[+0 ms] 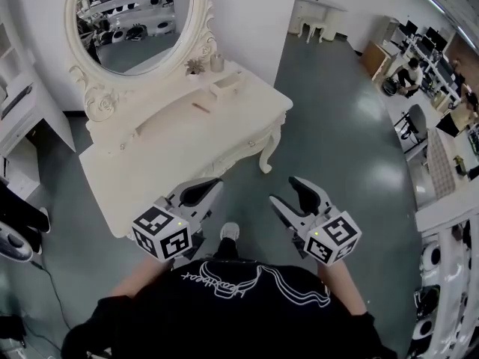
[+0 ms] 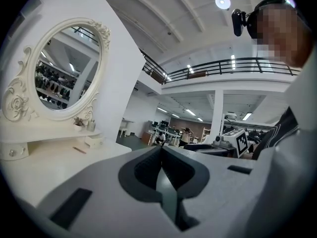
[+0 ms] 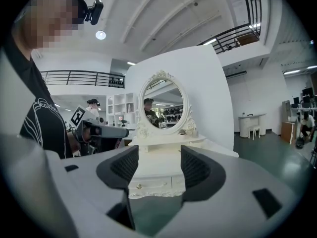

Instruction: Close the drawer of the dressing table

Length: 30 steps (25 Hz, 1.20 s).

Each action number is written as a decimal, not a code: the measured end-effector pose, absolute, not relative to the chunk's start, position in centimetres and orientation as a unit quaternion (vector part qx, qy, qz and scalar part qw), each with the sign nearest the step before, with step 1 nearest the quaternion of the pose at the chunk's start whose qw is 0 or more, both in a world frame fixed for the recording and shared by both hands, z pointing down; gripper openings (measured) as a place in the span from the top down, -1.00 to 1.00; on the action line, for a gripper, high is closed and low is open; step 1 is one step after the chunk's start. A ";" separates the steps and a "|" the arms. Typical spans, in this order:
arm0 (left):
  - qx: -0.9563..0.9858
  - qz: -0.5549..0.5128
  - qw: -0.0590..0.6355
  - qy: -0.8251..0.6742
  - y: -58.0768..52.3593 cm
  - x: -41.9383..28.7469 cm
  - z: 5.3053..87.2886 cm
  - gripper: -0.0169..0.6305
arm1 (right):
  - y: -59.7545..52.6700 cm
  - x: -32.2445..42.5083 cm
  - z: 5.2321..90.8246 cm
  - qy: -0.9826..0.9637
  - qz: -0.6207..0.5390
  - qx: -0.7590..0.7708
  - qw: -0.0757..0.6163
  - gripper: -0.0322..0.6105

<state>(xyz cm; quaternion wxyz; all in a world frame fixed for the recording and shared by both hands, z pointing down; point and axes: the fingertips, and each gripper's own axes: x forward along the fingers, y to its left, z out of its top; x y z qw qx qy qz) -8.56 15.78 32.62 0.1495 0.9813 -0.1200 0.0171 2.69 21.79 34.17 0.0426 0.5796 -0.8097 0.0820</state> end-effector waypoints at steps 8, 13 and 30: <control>0.978 0.026 0.160 -0.130 3.8 -3.1 33.0 0.94 | 10.4 7.8 34.7 -0.808 0.104 0.578 0.050 0.11; 0.973 0.029 0.172 -0.149 -4.1 -0.4 33.9 0.94 | 2.9 10.8 35.6 -0.809 0.119 0.573 0.058 0.12; 0.957 0.053 0.188 -0.216 -18.2 3.3 39.6 0.93 | -12.1 17.7 41.9 -0.803 0.155 0.564 0.112 0.16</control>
